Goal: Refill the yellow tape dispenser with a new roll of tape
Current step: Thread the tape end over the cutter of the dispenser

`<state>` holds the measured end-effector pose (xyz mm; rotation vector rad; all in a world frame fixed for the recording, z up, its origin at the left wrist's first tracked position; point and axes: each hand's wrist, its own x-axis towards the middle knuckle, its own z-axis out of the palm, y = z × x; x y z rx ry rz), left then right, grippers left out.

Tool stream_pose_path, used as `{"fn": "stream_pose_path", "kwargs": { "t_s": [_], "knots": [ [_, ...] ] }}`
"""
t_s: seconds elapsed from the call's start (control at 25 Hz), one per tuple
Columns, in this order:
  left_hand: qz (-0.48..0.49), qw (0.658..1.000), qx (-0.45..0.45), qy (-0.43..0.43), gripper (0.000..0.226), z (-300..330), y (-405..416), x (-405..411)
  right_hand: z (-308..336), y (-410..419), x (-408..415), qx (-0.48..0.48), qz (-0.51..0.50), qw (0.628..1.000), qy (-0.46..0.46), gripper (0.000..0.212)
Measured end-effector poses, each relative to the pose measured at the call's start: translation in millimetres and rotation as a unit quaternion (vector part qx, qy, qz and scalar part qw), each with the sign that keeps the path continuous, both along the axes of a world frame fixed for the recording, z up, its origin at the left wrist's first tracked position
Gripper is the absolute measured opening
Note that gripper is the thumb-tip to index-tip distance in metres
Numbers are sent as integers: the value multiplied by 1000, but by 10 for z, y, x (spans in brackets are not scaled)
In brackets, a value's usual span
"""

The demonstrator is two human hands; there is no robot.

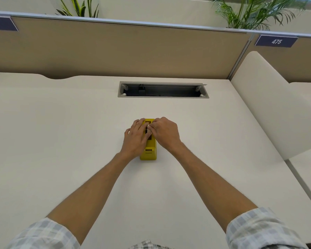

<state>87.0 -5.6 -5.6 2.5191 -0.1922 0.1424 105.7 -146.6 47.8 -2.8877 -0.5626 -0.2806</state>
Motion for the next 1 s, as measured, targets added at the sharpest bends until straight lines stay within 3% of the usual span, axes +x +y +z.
{"fn": "stream_pose_path", "kwargs": {
  "t_s": [0.24,0.4,0.64,0.8,1.0],
  "knots": [
    [2,992,-123,-22,34,35,-63,-11,50,-4,29,-51,42,997,-36,27],
    [26,983,-183,7,34,39,-96,-10,42,-20,36,-67,89,991,-69,20],
    [47,980,-194,20,40,35,-122,-33,15,-18,30,-86,128,985,-79,14],
    [56,983,-175,25,39,36,-119,-26,25,-78,7,-44,172,977,-119,10],
    [50,988,-149,11,38,30,-108,-22,-7,-46,43,-77,157,980,-96,7]
  ]
}}
